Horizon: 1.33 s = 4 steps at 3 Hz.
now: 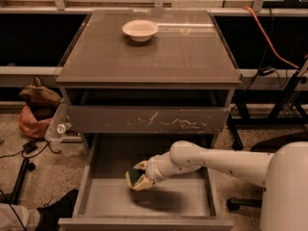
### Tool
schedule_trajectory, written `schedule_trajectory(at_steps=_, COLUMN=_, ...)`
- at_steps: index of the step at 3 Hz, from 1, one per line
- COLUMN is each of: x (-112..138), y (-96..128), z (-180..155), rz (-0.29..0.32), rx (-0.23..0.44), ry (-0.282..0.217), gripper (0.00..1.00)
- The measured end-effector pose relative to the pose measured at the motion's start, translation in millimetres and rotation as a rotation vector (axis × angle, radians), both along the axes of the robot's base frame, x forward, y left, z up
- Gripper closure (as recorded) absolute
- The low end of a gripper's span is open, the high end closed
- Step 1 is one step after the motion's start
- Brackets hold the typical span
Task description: Place sponge into middle drawer
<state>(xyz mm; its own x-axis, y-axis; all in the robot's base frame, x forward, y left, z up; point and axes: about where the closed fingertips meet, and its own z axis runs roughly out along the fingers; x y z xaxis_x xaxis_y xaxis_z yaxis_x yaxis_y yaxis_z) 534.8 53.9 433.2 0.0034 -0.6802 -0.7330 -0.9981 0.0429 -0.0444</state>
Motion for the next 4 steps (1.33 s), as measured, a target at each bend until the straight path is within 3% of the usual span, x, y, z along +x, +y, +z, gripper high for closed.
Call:
schedule_trajectory(at_steps=1, x=11.9, y=21.0, z=-53.1, rz=0.050, rx=-0.005, ry=-0.029, gripper=1.00)
schedule_trajectory(at_steps=2, x=12.8, y=21.4, z=-54.9, rz=0.048, rx=-0.003, ry=-0.028, gripper=1.00)
schedule_trajectory(at_steps=4, x=12.8, y=21.5, z=-55.0, rz=0.048, rx=-0.002, ry=-0.028, gripper=0.58)
